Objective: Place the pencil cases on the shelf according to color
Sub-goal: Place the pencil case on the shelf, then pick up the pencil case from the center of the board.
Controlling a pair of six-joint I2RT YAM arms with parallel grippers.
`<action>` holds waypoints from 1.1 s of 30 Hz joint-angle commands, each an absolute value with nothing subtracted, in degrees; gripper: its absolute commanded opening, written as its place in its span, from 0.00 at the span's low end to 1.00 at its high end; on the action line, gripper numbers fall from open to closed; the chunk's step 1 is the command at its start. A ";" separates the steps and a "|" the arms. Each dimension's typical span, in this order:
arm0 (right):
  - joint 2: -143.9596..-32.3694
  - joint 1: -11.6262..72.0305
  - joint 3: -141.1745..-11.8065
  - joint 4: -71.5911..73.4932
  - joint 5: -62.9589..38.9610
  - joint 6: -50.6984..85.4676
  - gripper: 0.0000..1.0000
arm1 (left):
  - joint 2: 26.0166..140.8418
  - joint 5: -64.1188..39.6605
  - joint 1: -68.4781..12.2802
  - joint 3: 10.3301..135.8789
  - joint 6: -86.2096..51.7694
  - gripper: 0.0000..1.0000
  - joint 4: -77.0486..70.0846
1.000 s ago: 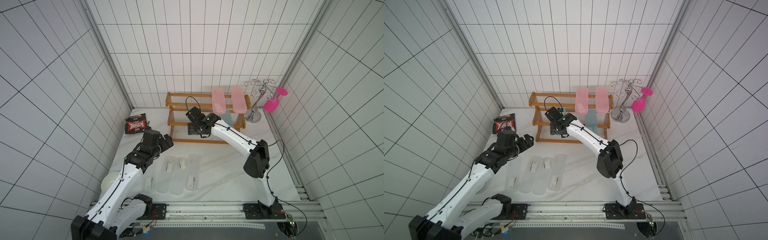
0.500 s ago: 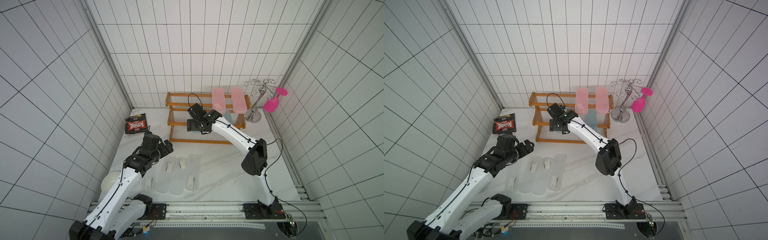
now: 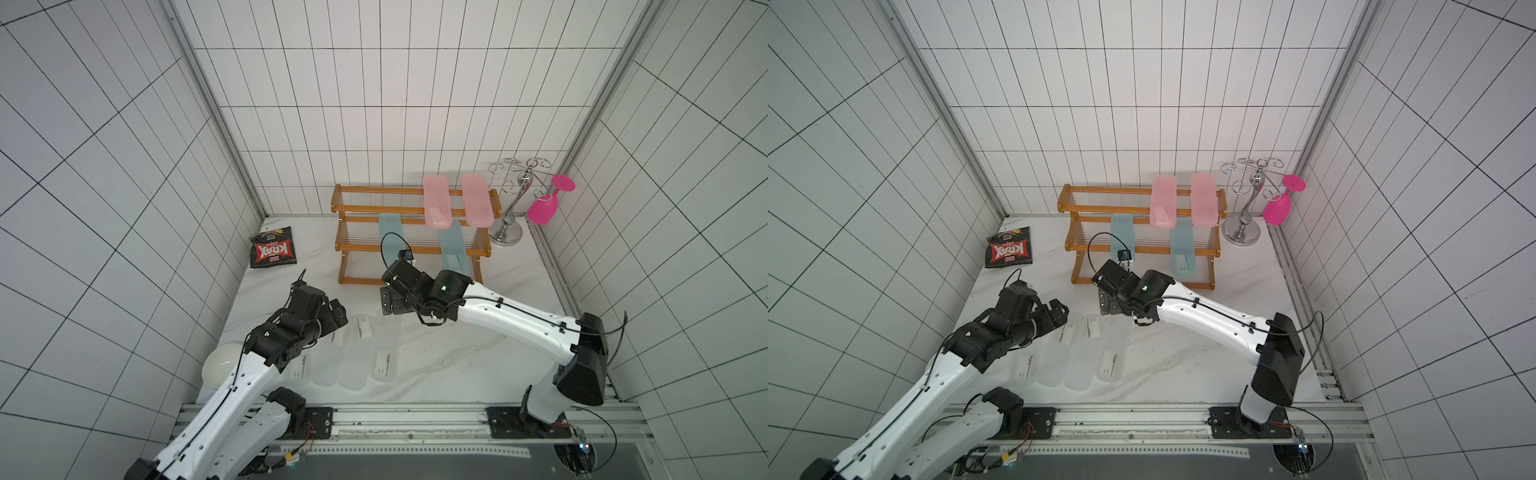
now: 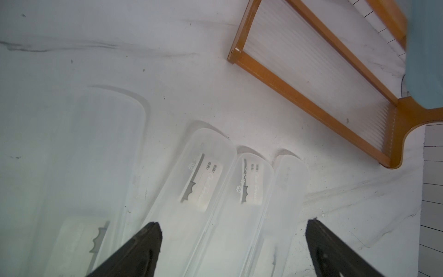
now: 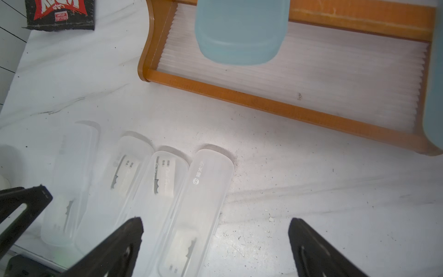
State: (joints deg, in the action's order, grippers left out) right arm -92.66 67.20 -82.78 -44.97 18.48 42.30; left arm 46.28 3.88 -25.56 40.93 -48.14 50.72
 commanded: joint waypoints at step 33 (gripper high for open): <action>-84.92 74.20 -44.58 -32.25 15.78 61.62 0.99 | 45.14 13.26 -25.69 36.09 -54.35 0.98 52.51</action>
